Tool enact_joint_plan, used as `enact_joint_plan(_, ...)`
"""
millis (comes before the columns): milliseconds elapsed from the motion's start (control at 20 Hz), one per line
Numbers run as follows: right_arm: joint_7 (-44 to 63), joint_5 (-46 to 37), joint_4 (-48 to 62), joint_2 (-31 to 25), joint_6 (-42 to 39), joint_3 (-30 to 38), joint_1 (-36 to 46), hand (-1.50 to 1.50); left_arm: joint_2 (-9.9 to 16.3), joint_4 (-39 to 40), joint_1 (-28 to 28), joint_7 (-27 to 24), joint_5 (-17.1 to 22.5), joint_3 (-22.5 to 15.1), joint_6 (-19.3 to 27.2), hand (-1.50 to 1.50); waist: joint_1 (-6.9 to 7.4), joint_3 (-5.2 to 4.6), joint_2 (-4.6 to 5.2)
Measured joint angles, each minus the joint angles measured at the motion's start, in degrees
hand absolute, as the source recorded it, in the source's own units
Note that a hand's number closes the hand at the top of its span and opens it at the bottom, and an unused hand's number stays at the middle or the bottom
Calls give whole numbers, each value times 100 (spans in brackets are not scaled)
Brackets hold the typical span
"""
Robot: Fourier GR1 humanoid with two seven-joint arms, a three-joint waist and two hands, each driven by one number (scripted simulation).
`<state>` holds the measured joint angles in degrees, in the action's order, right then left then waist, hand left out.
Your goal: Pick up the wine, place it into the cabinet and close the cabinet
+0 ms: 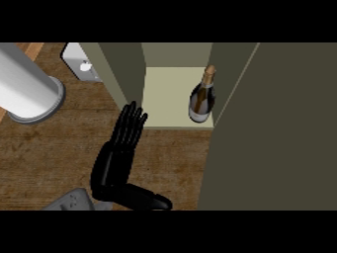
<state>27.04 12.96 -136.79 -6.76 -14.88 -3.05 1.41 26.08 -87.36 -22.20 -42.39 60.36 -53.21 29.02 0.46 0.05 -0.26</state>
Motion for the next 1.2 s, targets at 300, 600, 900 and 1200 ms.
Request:
enact_joint_plan(300,7,70,-58,-189,-494,-364,-184,150,892,-923,740,4,-127,220,-491,150,-3,-3,1)
enact_joint_plan(600,307,125,-99,-10,-533,-1156,-286,150,1685,-1684,1497,-32,-68,588,-842,150,13,-6,-7)
enact_joint_plan(900,686,58,-102,348,-299,-2304,-133,150,2488,-2147,2378,-258,126,1119,-1327,-150,40,-9,-14)
enact_joint_plan(1200,1147,-523,-99,547,384,-3408,215,150,3070,-2223,3172,-596,583,1860,-2073,-150,76,-18,-35)
